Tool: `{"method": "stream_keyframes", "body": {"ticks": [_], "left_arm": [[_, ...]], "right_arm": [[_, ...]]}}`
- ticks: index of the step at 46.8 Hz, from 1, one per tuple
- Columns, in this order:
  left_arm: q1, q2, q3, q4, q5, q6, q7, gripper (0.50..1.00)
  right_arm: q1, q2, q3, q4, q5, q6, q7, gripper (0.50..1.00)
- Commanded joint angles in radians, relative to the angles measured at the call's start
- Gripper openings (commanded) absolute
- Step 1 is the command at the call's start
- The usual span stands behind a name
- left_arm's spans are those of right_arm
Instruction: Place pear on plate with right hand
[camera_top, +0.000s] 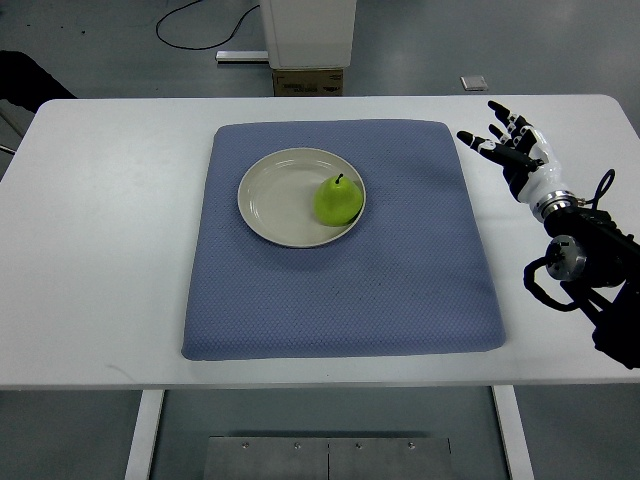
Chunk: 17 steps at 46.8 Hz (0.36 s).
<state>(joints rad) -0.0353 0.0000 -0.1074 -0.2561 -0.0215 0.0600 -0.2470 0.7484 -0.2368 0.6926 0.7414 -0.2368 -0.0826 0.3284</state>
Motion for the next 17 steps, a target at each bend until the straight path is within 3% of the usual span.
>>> {"method": "stream_keyframes", "body": {"ticks": [1, 17], "left_arm": [[0.0, 0.0, 0.0, 0.0, 0.0, 0.0, 0.0, 1.0], [0.0, 0.0, 0.0, 0.0, 0.0, 0.0, 0.0, 1.0]], "right_arm": [[-0.021, 0.004, 0.037, 0.006, 0.001, 0.001, 0.003, 1.0], [-0.063, 0.036, 0.097, 0.004, 0.001, 0.003, 0.003, 1.0]]}}
